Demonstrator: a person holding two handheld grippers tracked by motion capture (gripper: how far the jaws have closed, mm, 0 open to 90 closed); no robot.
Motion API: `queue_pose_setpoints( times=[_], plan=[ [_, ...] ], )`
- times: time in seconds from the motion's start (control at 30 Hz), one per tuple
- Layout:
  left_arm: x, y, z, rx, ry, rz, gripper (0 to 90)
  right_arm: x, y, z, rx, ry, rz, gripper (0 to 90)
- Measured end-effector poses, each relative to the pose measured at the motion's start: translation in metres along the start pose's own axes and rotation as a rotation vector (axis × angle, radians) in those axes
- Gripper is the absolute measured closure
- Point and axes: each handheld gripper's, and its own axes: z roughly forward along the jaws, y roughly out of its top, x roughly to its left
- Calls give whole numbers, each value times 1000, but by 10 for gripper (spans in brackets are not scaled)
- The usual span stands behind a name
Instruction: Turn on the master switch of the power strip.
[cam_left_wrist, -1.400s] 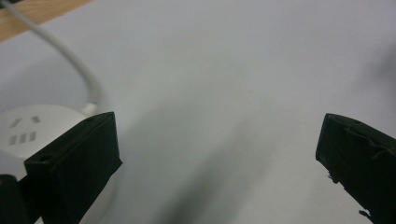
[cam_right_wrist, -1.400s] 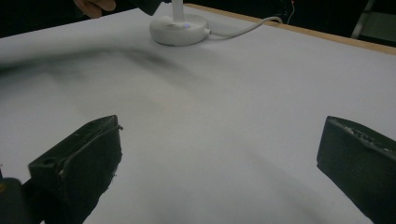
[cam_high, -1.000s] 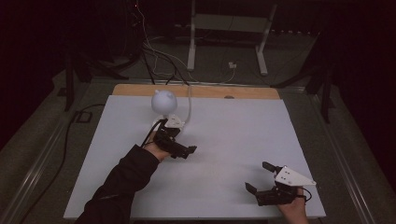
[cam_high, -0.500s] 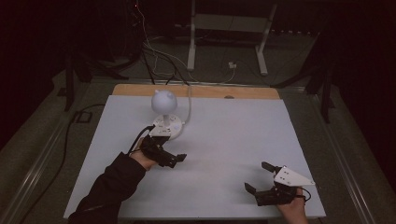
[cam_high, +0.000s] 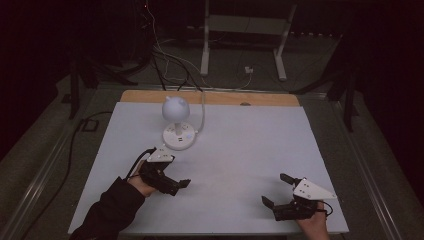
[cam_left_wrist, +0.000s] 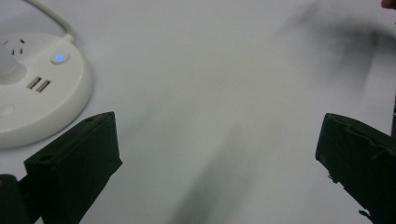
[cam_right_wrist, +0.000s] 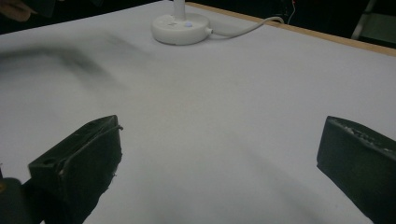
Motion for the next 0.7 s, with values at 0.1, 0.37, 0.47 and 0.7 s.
queue_pose_setpoints(
  times=[0.1,0.37,0.47,0.7],
  plan=[
    [-2,-7,-2,6,4,7,3,0,0,0,0,2,-1,0],
    [-4,-26,-9,-5,13,-14,3,1,0,0,-1,6,-1,0],
    [-3,-31,-12,-17,16,-25,3,1,0,0,1,6,-3,0],
    [-3,-43,-15,-20,32,-13,3,0,0,0,1,4,-3,0]
  ],
)
